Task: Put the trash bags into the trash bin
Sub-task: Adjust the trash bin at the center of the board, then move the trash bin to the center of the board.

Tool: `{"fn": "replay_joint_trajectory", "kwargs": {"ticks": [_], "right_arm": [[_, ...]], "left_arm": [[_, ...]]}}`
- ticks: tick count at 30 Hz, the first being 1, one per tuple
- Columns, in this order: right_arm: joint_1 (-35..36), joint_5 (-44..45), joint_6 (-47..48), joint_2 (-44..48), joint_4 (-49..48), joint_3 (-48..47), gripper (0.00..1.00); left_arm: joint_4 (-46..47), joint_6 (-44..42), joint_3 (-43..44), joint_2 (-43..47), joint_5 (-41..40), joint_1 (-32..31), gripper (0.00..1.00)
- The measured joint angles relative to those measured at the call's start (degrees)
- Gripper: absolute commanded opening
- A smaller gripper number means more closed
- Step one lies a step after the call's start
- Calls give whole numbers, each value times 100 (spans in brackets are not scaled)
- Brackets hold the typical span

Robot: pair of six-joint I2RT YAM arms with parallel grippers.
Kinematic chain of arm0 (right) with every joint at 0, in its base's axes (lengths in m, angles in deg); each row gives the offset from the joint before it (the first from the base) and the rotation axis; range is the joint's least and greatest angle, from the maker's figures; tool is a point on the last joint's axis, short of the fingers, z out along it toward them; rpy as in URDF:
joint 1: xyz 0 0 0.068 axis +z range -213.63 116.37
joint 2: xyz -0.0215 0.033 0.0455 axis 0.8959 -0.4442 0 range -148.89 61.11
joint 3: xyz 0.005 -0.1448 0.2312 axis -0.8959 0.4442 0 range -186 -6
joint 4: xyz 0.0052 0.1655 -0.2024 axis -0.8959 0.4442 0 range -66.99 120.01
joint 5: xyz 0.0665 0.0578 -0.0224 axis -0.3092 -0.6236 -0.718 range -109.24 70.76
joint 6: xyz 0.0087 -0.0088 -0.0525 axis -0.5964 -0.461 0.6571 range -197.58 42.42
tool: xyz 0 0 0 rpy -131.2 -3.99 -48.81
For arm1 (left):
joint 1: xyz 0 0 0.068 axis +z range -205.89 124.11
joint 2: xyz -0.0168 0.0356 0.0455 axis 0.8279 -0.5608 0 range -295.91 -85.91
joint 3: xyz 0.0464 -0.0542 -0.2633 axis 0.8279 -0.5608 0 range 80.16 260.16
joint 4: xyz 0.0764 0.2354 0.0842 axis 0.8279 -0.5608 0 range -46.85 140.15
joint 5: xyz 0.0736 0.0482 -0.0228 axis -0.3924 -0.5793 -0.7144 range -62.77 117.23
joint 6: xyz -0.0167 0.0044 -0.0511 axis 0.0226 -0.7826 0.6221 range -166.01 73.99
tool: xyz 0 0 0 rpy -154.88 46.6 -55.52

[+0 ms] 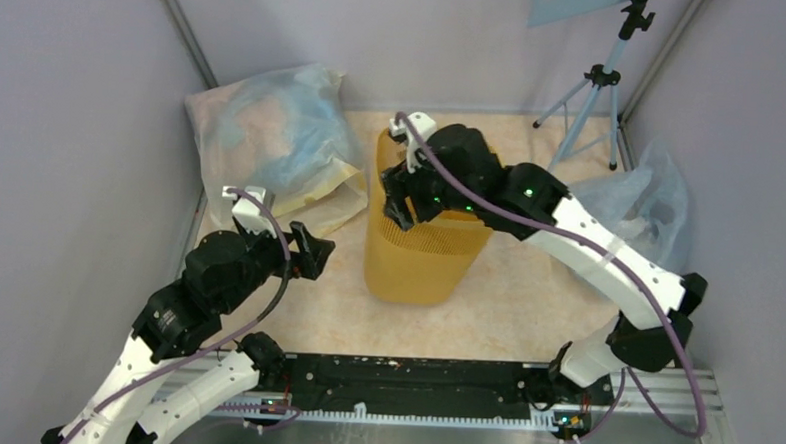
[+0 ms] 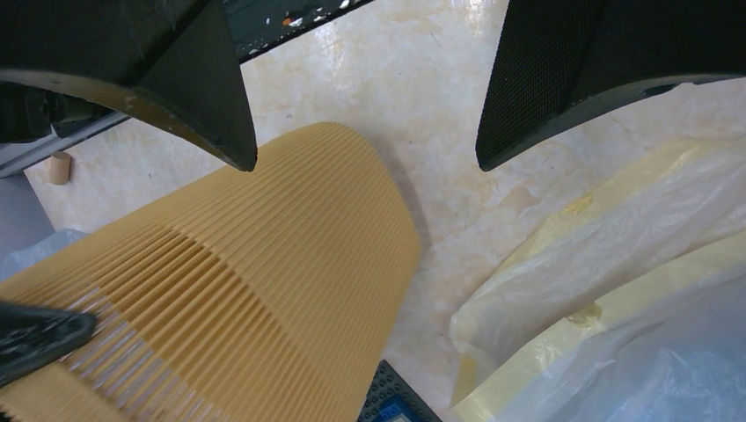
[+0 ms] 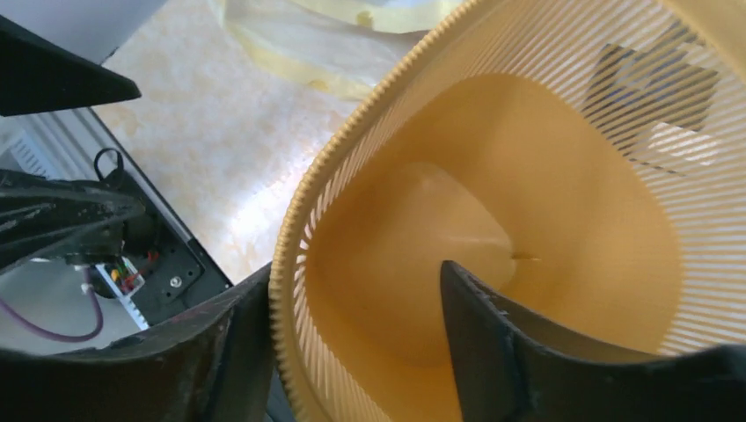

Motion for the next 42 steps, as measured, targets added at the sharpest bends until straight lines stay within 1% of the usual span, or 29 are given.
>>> {"fn": "replay_joint_trajectory", "kwargs": {"ticks": [3,6,8,12,13,17,19,20,21,22,23,24,26,28,31,32,33,34,37,42], "right_arm": [[160,46,92,-391,-50,-4,71],[271,92,111,-376,-39,223,71],[284,197,105,-210,-74,422,72],[282,400,81,404,-127,763,82],[282,409,66,599,-151,813,83],[282,466,42,1311,-243,852,83],[282,673,-20,1615,-273,852,83],[282,925,-92,1757,-269,863,84],[282,1161,-164,1840,-271,896,86],[282,1499,-260,1937,-262,960,89],[282,1873,-382,2031,-236,1067,90],[264,2256,-511,2124,-181,1213,89],[127,2739,-699,2251,-33,1537,89],[-146,2887,-826,2293,107,1766,89],[-848,2806,-925,2328,157,2111,86],[-1025,2776,-951,2356,157,2240,83],[-1126,2750,-964,2380,160,2332,79],[-1198,2706,-977,2396,144,2424,76],[-1244,2551,-1034,2345,59,2546,73],[-1259,2022,-1207,1985,-352,2675,65]], "left_arm": [[59,22,-79,-9,28,0,99],[83,31,-138,-37,57,0,99],[74,42,-179,-52,42,0,99],[90,114,-236,-61,-66,0,99],[109,136,-262,-52,-90,0,99],[208,168,-354,-52,-44,0,99],[289,186,-398,-66,79,0,99],[339,199,-417,-76,162,0,99],[424,219,-450,-92,258,0,99],[487,240,-481,-109,350,0,99],[590,267,-533,-133,476,0,99],[695,295,-597,-155,586,0,99],[916,343,-774,-197,861,0,99],[1078,358,-922,-232,1097,0,99],[1333,404,-1185,-308,1502,0,99],[1397,457,-1263,-345,1596,0,99],[1443,496,-1331,-385,1676,0,99],[1495,553,-1408,-424,1744,0,99],[1690,748,-1714,-452,1930,0,99],[2129,1069,-2398,-398,2052,0,99]]}}
